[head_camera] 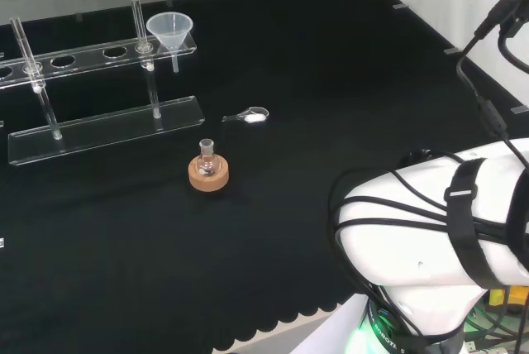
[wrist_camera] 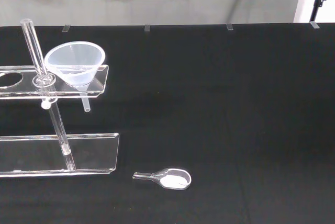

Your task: Pick up the funnel from the transparent funnel stand.

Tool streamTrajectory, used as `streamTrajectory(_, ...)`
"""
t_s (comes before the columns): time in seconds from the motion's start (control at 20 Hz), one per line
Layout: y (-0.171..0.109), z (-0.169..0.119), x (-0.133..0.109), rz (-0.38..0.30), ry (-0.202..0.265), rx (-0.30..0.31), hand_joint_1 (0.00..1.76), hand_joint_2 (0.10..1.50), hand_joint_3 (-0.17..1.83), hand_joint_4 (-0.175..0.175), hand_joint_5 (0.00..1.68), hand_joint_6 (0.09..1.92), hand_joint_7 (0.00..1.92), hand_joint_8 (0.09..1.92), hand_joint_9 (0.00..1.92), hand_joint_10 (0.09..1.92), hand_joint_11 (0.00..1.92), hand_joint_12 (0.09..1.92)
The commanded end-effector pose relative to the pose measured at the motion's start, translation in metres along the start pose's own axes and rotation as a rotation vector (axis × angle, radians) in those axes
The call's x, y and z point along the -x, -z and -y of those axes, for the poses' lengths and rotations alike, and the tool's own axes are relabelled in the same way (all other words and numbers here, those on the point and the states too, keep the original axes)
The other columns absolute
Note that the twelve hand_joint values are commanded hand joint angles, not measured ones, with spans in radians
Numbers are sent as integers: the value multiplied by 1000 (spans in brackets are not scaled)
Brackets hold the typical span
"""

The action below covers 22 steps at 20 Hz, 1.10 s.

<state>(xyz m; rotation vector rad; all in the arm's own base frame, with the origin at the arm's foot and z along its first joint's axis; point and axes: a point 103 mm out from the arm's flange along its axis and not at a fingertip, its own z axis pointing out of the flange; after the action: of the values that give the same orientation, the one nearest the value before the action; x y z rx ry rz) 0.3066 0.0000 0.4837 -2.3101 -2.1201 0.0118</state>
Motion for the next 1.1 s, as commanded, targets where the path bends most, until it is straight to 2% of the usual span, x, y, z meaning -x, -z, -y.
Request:
streamTrajectory(0.05,0,0,0,9,0,9,56,1170,227,14,242,87,99,376,243,652,137,1337)
streamTrajectory(0.2,1,0,-1,10,-5,10,6,1226,277,23,270,87,104,418,271,605,114,1320)
streamTrajectory(0.65,-14,-13,7,15,-47,-16,0,1231,288,24,277,87,101,430,274,596,109,1319)
streamTrajectory(0.9,-35,-34,13,20,-62,-46,0,1229,290,24,278,87,100,434,275,595,108,1321)
streamTrajectory(1.1,-50,-66,17,22,-49,-68,0,1227,292,24,279,87,100,436,275,594,107,1322)
